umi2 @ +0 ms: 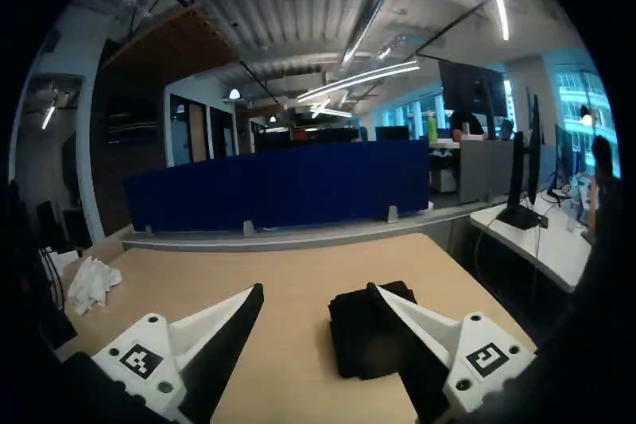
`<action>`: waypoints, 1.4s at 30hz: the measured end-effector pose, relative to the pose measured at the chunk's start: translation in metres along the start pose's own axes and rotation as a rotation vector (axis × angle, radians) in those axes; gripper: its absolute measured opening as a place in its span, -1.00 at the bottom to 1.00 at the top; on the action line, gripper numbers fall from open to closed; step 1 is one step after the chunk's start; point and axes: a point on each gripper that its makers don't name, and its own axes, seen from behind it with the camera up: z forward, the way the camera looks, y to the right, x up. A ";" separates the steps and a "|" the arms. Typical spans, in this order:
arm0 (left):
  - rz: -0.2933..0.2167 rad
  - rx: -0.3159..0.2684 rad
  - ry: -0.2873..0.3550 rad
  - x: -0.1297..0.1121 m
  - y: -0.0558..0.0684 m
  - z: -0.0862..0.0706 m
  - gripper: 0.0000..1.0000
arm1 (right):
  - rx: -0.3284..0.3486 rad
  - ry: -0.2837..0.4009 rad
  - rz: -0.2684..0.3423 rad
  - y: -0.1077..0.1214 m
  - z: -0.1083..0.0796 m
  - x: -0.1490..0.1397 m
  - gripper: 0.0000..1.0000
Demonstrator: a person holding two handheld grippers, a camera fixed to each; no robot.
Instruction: Fold towel
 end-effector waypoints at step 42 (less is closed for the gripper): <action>0.115 0.089 0.215 -0.066 -0.090 0.039 0.93 | -0.032 -0.025 0.044 -0.059 0.049 0.021 1.00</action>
